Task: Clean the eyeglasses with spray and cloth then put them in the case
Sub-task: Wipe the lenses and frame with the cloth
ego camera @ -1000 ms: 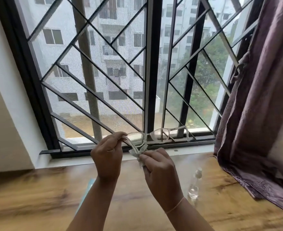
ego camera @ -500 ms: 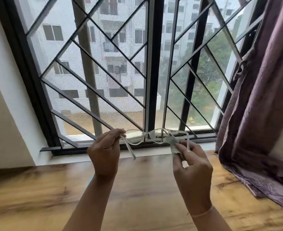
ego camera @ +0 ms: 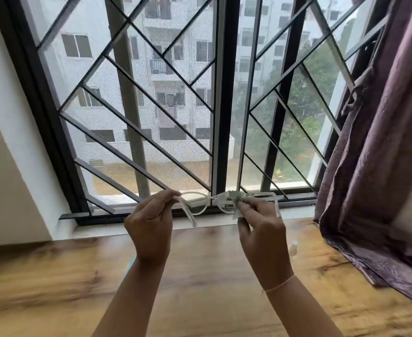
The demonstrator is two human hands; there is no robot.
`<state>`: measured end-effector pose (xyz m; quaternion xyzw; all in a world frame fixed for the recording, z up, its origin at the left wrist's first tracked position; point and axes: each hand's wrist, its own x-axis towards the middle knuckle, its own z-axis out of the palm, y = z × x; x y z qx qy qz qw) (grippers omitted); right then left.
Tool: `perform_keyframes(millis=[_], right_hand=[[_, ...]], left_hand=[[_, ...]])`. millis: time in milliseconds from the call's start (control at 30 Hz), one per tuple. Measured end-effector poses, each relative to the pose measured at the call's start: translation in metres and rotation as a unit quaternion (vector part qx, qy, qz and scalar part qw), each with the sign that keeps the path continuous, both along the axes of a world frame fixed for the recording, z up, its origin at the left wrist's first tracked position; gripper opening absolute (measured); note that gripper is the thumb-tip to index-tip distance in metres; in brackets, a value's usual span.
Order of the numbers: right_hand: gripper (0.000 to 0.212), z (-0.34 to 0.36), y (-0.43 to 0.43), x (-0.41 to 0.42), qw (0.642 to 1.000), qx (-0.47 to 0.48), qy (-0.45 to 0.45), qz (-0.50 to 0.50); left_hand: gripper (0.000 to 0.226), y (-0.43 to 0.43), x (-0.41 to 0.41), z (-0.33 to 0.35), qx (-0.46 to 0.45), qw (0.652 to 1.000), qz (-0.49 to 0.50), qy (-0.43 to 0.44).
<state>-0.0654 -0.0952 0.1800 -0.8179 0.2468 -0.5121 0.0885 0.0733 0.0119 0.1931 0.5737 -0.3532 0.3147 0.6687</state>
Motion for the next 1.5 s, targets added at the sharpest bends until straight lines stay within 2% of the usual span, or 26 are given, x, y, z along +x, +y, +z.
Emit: perform_keyframes(millis=[233,400,533,733,833,967,1167,1500], right_hand=[[0.027,0.0,0.008,0.005,0.999,-0.012,0.029,0.016],[0.027,0.003,0.018,0.015,0.998,-0.011,0.013,0.062],[0.031,0.013,0.012,0.02,0.998,-0.022,-0.016,0.052],[0.026,0.026,0.005,0.022,0.997,-0.05,-0.037,0.043],[0.028,0.028,0.001,0.022,0.996,-0.055,-0.042,0.058],[0.027,0.027,-0.004,0.02,0.996,-0.063,-0.047,0.029],[0.02,0.023,-0.006,0.014,0.995,-0.077,-0.064,0.005],[0.022,0.03,0.015,0.018,0.993,0.001,-0.076,0.093]], left_hand=[[0.018,0.002,-0.001,0.001,0.009,0.998,0.029,-0.051],[0.017,0.003,-0.001,-0.002,0.01,0.998,0.027,-0.051],[0.014,0.004,0.0,-0.003,0.012,0.997,0.025,-0.072],[0.01,0.005,0.0,0.003,0.014,0.995,0.02,-0.102],[0.012,0.006,0.0,0.003,0.011,0.995,0.007,-0.103],[0.009,0.007,-0.001,0.0,0.003,0.995,-0.003,-0.098],[0.011,0.009,0.001,-0.004,0.003,0.996,0.028,-0.084],[0.011,0.008,-0.001,-0.003,0.009,0.996,0.019,-0.091]])
